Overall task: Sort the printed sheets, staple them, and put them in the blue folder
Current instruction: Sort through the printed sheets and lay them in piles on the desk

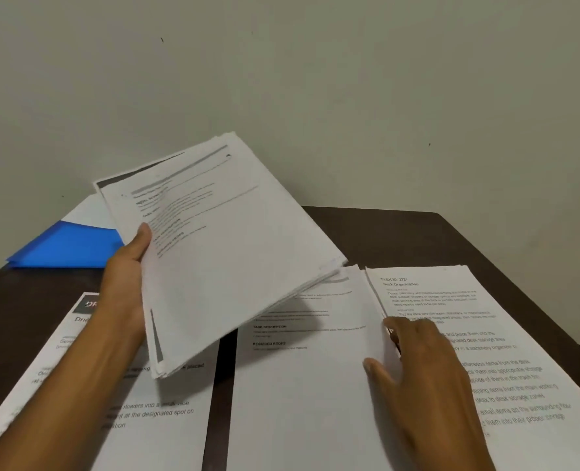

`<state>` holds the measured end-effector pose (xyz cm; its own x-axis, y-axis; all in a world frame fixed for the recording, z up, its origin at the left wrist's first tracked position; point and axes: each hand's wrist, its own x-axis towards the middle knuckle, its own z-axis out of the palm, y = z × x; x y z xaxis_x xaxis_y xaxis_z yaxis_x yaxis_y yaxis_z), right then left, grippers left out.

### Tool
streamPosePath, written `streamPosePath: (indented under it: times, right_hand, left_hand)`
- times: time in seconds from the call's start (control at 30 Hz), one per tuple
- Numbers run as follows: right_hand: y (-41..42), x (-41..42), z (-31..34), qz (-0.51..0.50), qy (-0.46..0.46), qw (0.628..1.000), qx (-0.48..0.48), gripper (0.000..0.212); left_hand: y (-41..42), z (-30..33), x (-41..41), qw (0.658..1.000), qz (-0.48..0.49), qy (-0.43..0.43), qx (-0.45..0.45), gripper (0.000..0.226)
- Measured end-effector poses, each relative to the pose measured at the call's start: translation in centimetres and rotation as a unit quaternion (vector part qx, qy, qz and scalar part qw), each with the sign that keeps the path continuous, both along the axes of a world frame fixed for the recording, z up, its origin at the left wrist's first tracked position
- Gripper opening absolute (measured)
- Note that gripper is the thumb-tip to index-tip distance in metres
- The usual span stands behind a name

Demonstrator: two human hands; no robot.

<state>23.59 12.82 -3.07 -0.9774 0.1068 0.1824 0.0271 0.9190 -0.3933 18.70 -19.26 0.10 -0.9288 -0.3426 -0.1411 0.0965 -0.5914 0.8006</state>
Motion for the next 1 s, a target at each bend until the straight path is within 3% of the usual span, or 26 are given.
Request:
streamPosePath:
  times: [0.1,0.17,0.2,0.23,0.3,0.37,0.4,0.5,0.53,0.67,1.0]
  right_hand:
    - [0.0,-0.5,-0.2,-0.015,0.058,0.998,0.005,0.055]
    - [0.0,-0.8,0.6,0.01,0.133,0.988,-0.079,0.03]
    - [0.0,-0.9,1.3,0.032,0.131,0.977,-0.164,0.014]
    - [-0.1,-1.1,1.9,0.055,0.09,0.959,-0.264,0.012]
    - [-0.6,-1.1,2.6,0.093,-0.016,0.897,-0.432,0.028]
    - [-1.2,-1.2,2.5,0.094,-0.068,0.858,-0.5,0.043]
    - [-1.3,-1.4,2.1,0.1,-0.064,0.857,-0.501,0.05]
    - [-1.7,-1.9,1.6,0.095,-0.013,0.892,-0.442,0.018]
    - [-1.7,-2.0,1.4,0.09,-0.01,0.896,-0.434,0.018]
    - [-1.6,-1.7,1.2,0.081,-0.025,0.906,-0.415,0.03]
    - [-1.7,-1.7,1.2,0.08,-0.004,0.908,-0.411,0.032]
  left_hand:
    - [0.5,-0.2,-0.2,0.999,-0.038,0.005,-0.001,0.036]
    - [1.1,-0.4,-0.4,0.998,-0.064,0.006,0.001,0.04]
    - [1.5,-0.4,-0.4,0.997,-0.076,0.004,0.001,0.038]
    - [2.1,-0.5,-0.4,0.996,-0.085,0.002,-0.001,0.036]
    - [3.2,-0.8,-0.4,0.995,-0.098,-0.005,-0.005,0.036]
    - [4.1,-1.0,-0.4,0.994,-0.107,-0.016,-0.02,0.039]
    - [4.4,-1.1,-0.5,0.994,-0.105,-0.02,-0.034,0.037]
    - [4.9,-1.0,-0.5,0.992,-0.1,-0.03,-0.074,0.026]
    - [5.0,-1.0,-0.5,0.991,-0.099,-0.03,-0.082,0.025]
    - [4.9,-1.2,-0.7,0.99,-0.095,-0.029,-0.101,0.033]
    - [5.0,-1.3,-0.8,0.989,-0.097,-0.02,-0.107,0.037]
